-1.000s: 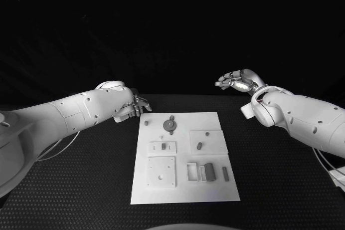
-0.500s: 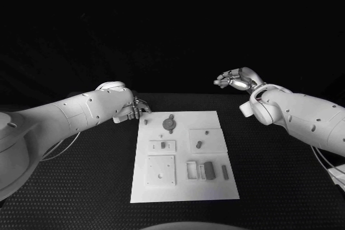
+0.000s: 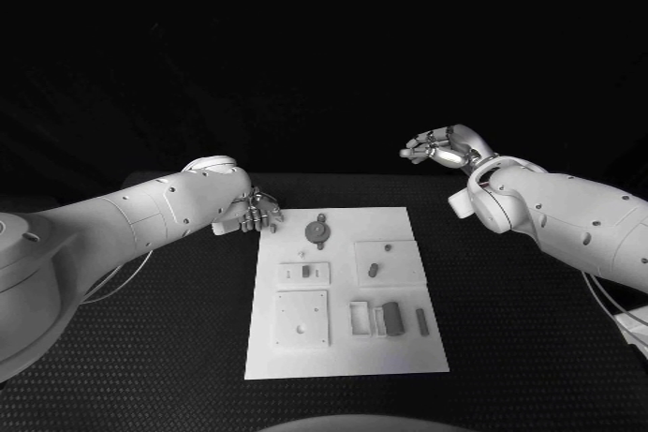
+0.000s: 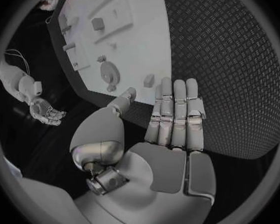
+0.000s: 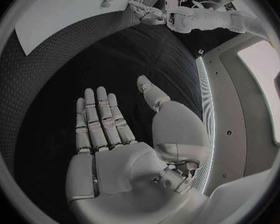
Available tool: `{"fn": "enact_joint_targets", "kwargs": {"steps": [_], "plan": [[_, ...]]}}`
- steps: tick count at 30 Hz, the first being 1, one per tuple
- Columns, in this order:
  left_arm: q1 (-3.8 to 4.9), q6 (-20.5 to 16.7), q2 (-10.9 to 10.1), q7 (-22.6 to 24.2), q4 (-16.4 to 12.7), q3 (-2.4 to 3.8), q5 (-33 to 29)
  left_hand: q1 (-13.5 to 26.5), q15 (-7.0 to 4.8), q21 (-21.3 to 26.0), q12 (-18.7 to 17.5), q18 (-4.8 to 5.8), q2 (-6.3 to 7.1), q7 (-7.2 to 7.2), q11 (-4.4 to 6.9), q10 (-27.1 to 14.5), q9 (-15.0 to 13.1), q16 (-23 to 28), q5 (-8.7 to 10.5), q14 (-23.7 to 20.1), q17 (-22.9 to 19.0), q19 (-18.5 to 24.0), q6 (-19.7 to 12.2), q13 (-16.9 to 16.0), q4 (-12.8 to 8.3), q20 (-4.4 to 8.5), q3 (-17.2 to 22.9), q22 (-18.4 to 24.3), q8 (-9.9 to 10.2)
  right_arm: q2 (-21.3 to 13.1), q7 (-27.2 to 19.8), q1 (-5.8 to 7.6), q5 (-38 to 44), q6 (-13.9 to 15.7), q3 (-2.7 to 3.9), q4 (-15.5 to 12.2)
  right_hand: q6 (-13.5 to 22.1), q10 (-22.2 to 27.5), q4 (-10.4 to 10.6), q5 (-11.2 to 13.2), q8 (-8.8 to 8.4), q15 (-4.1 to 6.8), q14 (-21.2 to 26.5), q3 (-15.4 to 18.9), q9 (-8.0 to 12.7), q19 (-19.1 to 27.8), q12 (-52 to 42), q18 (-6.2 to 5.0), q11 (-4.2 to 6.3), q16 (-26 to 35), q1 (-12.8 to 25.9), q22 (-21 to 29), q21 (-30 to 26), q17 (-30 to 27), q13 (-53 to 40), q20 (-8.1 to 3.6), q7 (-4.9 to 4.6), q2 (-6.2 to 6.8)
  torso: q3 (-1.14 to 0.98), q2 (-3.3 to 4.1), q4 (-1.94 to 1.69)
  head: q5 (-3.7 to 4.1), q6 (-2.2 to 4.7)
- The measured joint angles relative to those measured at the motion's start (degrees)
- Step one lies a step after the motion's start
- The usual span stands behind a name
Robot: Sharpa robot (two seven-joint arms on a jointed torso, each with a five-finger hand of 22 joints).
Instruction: Assemble the parts on the task board
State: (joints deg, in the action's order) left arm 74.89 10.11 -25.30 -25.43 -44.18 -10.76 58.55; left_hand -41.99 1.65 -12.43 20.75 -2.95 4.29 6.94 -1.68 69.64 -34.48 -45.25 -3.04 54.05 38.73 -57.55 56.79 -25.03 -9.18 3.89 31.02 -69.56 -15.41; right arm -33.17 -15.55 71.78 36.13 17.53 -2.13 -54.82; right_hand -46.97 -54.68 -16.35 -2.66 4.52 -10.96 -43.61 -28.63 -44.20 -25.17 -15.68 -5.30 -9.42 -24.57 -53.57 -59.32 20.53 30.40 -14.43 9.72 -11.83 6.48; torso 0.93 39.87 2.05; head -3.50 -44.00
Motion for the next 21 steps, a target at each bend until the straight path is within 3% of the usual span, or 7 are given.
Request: {"fn": "enact_joint_targets", "kwargs": {"steps": [14, 21], "plan": [[-0.47, 1.2, 0.5, 0.3, 0.5, -0.04, -0.2, -0.9, 0.0, 0.2, -0.2, 0.01, -0.91, 0.09, -0.03, 0.4, 0.2, -0.2, 0.0, 0.0, -0.1, 0.0, 0.3, -0.2, -1.1, 0.0, -0.3, -0.2, 0.0, 0.2, 0.0, -0.01, 0.0, -0.1, 0.0, 0.0, 0.0, 0.0, 0.0, 0.0, 0.0, 0.0, 0.0, 0.0, 0.0, 0.0, 0.0, 0.0, 0.0, 0.0, 0.0, -0.1, 0.0, 0.1, 0.1, 0.0, 0.0, 0.0, 0.0, 0.01, -0.02, 0.04, -0.27], [-0.48, 1.2, 0.5, 0.4, 0.9, -0.05, -0.2, -2.3, 0.0, 0.4, -0.7, 0.31, -2.96, 0.0, -0.05, 0.8, 0.3, -0.2, 0.0, 0.0, -0.1, -0.2, 0.4, -0.4, -2.6, 0.21, -0.2, -0.4, 0.0, 0.3, 0.0, -0.02, 0.0, -0.1, 0.0, 0.1, 0.0, 0.0, 0.0, 0.0, 0.0, 0.0, 0.0, 0.0, 0.0, 0.0, 0.0, 0.0, 0.0, 0.0, 0.0, -0.1, 0.0, 0.0, 0.0, 0.0, 0.01, 0.0, 0.02, 0.02, -0.03, 0.09, -0.46]]}}
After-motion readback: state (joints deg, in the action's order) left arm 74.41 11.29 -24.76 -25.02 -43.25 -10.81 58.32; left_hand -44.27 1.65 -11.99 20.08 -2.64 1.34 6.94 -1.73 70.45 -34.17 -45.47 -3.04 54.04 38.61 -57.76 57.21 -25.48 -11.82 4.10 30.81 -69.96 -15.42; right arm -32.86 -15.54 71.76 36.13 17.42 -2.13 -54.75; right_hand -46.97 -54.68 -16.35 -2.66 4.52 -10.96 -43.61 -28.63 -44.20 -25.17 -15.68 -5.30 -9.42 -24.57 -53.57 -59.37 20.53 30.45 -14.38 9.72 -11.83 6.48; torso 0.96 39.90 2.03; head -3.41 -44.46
